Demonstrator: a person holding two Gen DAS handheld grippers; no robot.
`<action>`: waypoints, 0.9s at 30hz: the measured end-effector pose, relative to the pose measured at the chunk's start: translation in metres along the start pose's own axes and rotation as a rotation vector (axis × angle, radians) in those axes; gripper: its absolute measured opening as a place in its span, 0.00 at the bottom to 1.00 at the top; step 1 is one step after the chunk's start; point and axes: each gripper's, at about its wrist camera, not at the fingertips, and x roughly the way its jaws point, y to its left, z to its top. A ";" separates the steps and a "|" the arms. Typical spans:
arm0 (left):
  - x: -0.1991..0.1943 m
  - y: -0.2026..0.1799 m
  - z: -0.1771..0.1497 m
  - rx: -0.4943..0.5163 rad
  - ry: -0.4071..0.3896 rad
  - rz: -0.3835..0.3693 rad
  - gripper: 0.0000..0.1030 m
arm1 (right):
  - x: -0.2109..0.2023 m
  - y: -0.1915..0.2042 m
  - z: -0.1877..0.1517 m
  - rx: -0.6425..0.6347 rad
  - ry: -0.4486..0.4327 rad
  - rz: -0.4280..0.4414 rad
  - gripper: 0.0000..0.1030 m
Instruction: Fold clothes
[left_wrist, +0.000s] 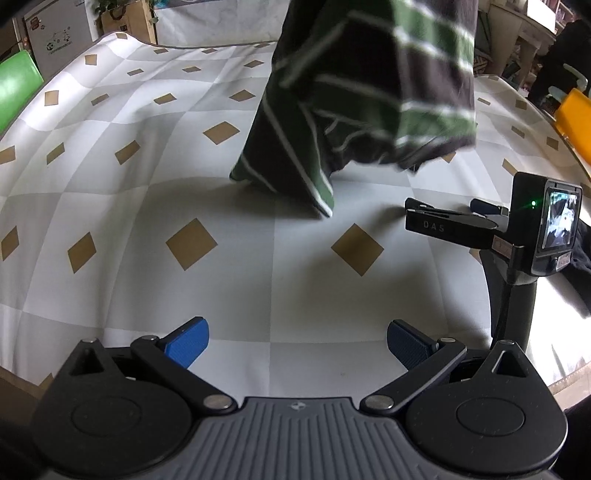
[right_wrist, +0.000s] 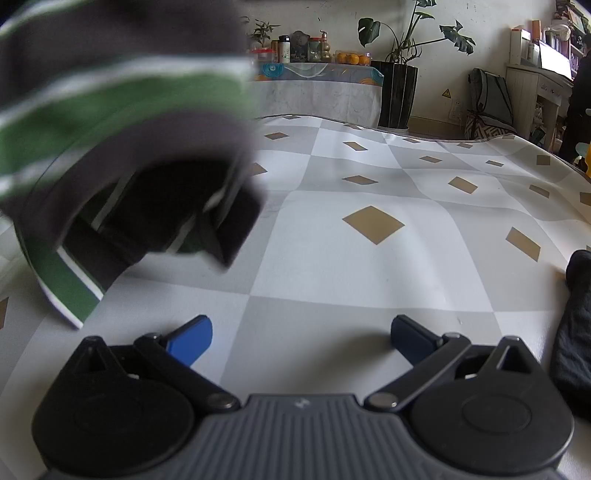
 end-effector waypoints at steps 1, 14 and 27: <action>0.000 0.000 0.000 0.003 -0.004 0.007 1.00 | 0.000 0.000 0.000 0.000 0.000 0.000 1.00; 0.002 -0.014 0.003 0.056 -0.055 0.067 1.00 | 0.000 0.000 0.000 0.001 0.001 0.000 1.00; -0.010 -0.029 -0.002 0.093 -0.087 0.016 1.00 | 0.000 0.000 0.000 0.000 0.000 0.000 1.00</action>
